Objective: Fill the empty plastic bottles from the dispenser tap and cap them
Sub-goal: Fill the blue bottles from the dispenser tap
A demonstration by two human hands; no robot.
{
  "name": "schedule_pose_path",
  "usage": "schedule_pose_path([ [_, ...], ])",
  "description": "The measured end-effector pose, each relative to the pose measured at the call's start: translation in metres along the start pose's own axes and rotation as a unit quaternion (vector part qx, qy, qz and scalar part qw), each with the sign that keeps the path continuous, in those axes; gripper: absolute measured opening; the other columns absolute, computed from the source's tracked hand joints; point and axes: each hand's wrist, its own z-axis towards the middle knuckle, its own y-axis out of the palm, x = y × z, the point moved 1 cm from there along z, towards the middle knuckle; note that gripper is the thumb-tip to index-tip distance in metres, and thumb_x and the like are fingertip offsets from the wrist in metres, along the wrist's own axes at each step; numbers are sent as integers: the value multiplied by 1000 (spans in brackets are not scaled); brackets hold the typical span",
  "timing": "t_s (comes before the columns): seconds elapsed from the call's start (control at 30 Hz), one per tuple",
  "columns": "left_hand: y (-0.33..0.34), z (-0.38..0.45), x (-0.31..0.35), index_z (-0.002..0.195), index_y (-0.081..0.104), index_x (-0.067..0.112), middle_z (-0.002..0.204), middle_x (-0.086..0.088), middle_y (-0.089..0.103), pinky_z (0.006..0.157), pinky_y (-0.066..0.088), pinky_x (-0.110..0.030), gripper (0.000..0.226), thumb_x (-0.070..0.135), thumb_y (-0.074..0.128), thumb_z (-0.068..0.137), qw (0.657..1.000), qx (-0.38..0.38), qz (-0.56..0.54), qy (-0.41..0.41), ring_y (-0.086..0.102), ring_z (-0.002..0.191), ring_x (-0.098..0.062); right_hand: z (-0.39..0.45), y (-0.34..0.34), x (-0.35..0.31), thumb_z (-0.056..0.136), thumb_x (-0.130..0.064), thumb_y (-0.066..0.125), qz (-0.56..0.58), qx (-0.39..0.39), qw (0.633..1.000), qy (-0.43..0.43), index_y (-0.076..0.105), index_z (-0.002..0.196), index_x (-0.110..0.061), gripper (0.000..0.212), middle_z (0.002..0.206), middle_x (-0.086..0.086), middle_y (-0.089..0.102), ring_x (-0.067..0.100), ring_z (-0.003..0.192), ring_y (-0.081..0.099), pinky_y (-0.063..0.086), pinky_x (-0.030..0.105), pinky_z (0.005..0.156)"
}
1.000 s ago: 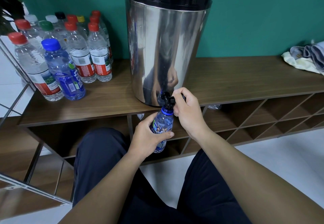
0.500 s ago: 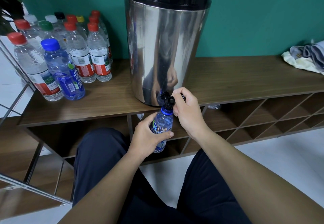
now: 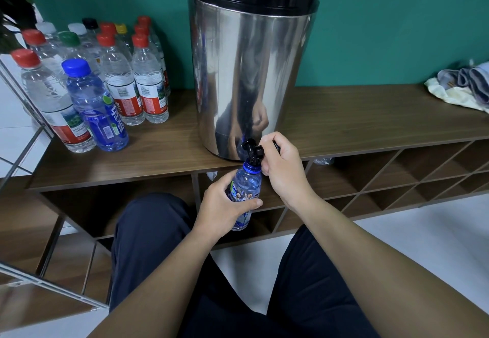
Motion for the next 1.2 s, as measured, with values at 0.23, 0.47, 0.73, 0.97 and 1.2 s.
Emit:
schedule_pose_path([
  [0.23, 1, -1, 2, 140, 71, 37, 122, 14, 82, 109, 62, -50, 76, 24, 106, 74, 1000, 1, -4, 2, 78, 114, -10, 1, 0, 0, 115, -32, 55, -7, 0, 1000, 0, 60, 90, -20, 28, 61, -2, 40, 18, 59, 36, 34, 37, 61],
  [0.47, 0, -1, 0, 140, 70, 39, 125, 13, 82, 109, 61, -52, 77, 30, 106, 73, 1000, -3, -8, 5, 78, 117, -13, 0, 0, 0, 116, -32, 54, -9, -1, 1000, -2, 60, 92, -18, 28, 62, -2, 41, 17, 59, 36, 34, 36, 61],
  [0.73, 1, 1, -2, 138, 73, 36, 123, 7, 83, 110, 60, -55, 74, 22, 105, 73, 1000, 0, -20, 10, 79, 116, -17, 0, 0, 1, 115, -32, 55, -6, 4, 1000, -6, 59, 95, -12, 29, 63, 2, 38, 19, 61, 34, 33, 38, 61],
  [0.97, 1, 1, -4, 138, 73, 36, 124, 6, 83, 109, 60, -57, 75, 24, 106, 71, 1000, -1, -25, 9, 79, 116, -20, 0, 0, 1, 115, -33, 55, -7, 2, 1000, -6, 59, 97, -11, 29, 63, 0, 39, 18, 60, 35, 33, 39, 61],
  [1.2, 1, -1, -1, 138, 72, 33, 123, 8, 83, 109, 61, -54, 74, 17, 105, 74, 1000, 0, -22, 9, 79, 115, -15, 0, 0, 0, 115, -31, 55, -9, 3, 1000, -5, 60, 93, -15, 28, 62, -1, 40, 19, 60, 35, 33, 38, 61],
])
